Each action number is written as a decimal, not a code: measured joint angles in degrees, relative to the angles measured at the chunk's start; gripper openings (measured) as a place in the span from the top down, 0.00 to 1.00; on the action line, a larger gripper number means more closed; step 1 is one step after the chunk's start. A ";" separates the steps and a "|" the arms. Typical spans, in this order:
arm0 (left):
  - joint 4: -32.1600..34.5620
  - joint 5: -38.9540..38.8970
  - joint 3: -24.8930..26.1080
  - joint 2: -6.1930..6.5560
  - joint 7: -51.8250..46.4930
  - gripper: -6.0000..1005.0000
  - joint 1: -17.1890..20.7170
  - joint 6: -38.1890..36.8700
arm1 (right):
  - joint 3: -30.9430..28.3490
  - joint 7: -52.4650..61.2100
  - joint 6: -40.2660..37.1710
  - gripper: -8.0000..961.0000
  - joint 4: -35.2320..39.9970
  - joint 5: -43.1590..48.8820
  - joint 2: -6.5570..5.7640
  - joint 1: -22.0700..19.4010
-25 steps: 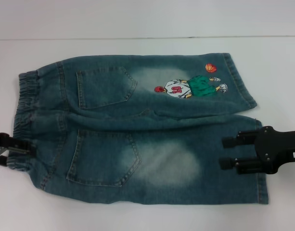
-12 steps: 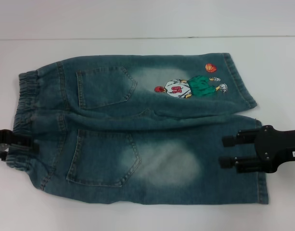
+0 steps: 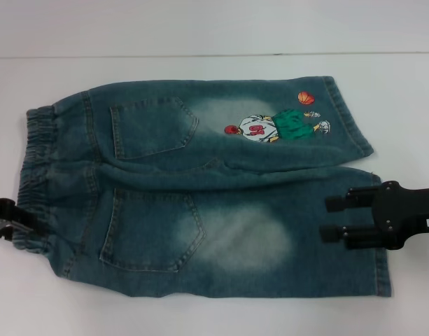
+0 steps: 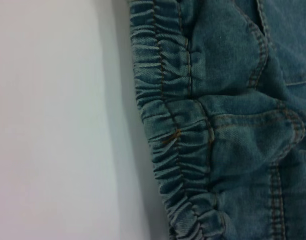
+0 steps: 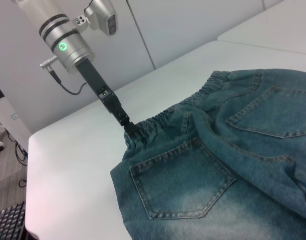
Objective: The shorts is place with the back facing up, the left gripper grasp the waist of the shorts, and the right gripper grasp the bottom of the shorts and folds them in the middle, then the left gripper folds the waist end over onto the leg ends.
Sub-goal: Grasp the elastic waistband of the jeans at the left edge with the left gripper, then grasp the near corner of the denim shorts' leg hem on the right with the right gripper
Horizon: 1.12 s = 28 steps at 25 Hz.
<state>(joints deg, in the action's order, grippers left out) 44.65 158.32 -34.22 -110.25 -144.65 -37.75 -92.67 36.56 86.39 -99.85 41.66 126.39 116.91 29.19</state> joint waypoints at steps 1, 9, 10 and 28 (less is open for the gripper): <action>0.00 0.01 -0.34 0.00 0.19 0.27 -0.06 -0.11 | 0.00 0.00 0.02 0.27 0.00 0.00 0.00 0.00; 0.17 0.05 -1.01 0.13 0.79 0.62 -0.56 -0.50 | 0.00 0.55 0.02 0.27 0.00 -0.07 -0.23 0.17; 0.18 0.05 -1.01 0.16 0.79 0.69 -0.58 -0.51 | 0.01 0.74 0.02 0.27 0.00 -0.12 -0.31 0.20; 2.65 -0.56 -0.50 0.22 -0.05 0.97 -3.54 -0.82 | 0.48 25.76 -11.17 0.27 13.08 16.21 -3.59 7.17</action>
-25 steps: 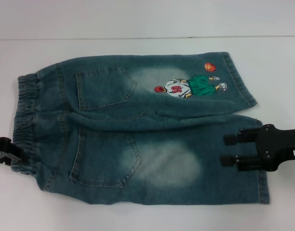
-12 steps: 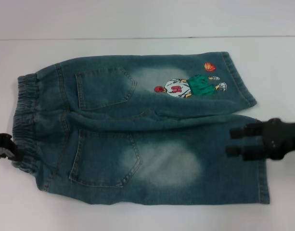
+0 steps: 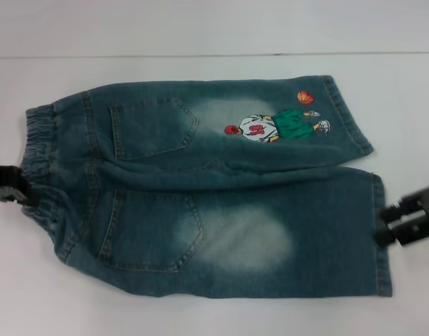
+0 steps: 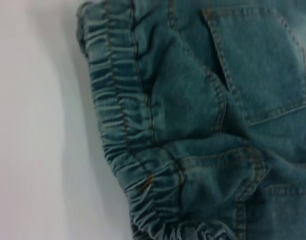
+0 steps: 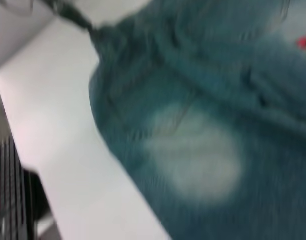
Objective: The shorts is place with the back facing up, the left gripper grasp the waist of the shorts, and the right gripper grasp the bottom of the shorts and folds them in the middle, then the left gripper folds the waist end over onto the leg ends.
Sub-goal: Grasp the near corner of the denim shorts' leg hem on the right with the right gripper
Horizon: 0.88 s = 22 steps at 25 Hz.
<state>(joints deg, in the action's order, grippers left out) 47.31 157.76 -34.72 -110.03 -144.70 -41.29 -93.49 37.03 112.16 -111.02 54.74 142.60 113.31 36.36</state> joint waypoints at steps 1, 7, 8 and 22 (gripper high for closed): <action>0.05 -0.01 0.01 -0.02 -0.02 0.97 -0.16 0.01 | 0.23 -0.13 -0.70 0.27 0.13 2.07 0.05 0.34; -0.20 -0.05 0.00 0.00 -0.06 0.97 -0.82 0.44 | 4.75 -0.36 -2.11 0.27 0.08 9.48 0.38 1.04; -0.23 -0.06 0.01 0.00 -0.06 0.97 -0.86 0.52 | 5.40 -0.36 -2.28 0.27 0.05 10.24 0.43 1.04; -0.37 -0.09 0.00 -0.04 -0.06 0.97 -0.90 0.77 | 8.43 0.28 -0.97 0.27 -3.36 19.05 1.35 3.07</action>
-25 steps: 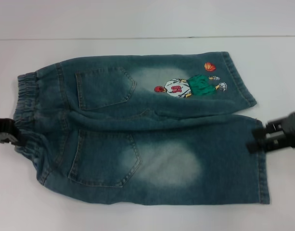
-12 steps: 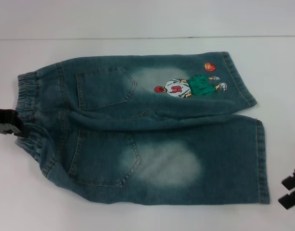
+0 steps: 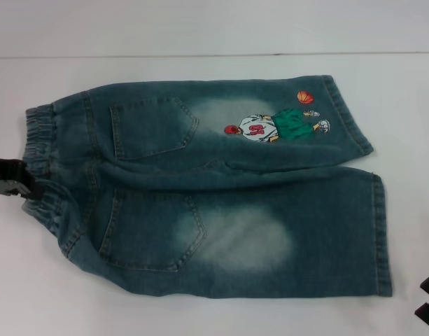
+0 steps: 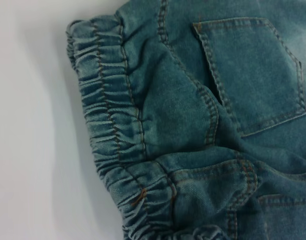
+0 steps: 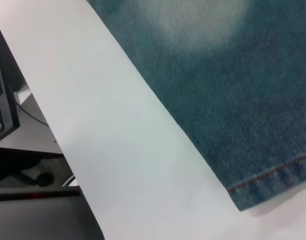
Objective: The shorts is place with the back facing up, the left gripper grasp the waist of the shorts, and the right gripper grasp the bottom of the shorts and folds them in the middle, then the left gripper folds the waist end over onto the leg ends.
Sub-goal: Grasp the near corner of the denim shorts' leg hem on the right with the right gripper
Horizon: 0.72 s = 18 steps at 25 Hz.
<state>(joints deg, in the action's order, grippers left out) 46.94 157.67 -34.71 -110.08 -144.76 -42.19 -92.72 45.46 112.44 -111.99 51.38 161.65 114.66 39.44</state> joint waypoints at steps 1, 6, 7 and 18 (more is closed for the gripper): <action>0.00 0.00 -0.02 0.02 0.00 0.97 0.00 0.00 | 0.32 0.09 0.35 0.27 -0.34 0.01 0.10 0.07; 0.03 0.01 -0.08 0.07 0.00 0.97 -0.02 0.00 | 1.31 0.25 2.30 0.27 -3.52 0.07 0.21 1.00; 0.02 0.01 -0.08 0.07 0.00 0.97 -0.04 0.00 | 1.48 0.25 2.65 0.27 -3.96 0.08 0.22 1.16; -0.02 0.01 -0.10 0.04 0.05 0.97 -0.17 0.01 | 2.34 0.65 4.89 0.27 -5.78 0.16 0.42 2.70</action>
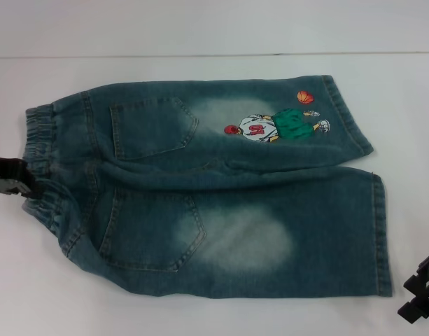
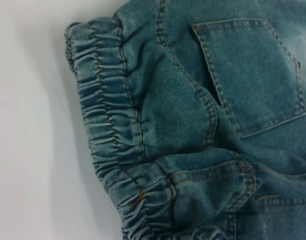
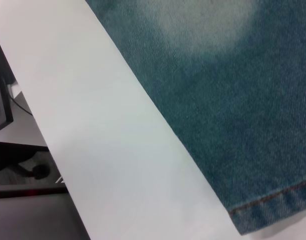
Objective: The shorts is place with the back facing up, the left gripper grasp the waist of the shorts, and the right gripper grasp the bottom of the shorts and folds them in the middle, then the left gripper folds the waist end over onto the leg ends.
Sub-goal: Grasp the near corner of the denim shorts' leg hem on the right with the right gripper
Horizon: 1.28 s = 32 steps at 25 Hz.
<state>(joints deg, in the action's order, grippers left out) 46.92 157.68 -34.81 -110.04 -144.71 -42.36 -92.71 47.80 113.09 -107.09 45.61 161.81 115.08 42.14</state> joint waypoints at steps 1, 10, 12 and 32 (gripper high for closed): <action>0.00 0.00 0.02 0.00 0.01 0.97 0.00 0.01 | 0.22 0.10 0.14 0.27 -0.24 0.00 0.00 0.13; 0.02 0.00 0.10 0.05 0.08 0.97 0.03 0.06 | 2.19 1.09 1.73 0.27 -1.66 0.00 0.01 0.80; 0.02 0.00 0.10 0.06 0.17 0.97 0.03 -0.03 | 2.41 1.20 1.79 0.27 -1.71 0.00 0.14 0.90; 0.29 -0.09 0.10 -0.13 0.57 0.97 -0.52 -0.83 | 3.79 1.35 2.08 0.31 -2.40 0.09 0.40 2.43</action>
<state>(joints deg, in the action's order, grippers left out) 47.21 157.58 -34.71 -110.17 -144.14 -42.88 -93.54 51.59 114.44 -105.01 43.20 161.90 115.49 44.56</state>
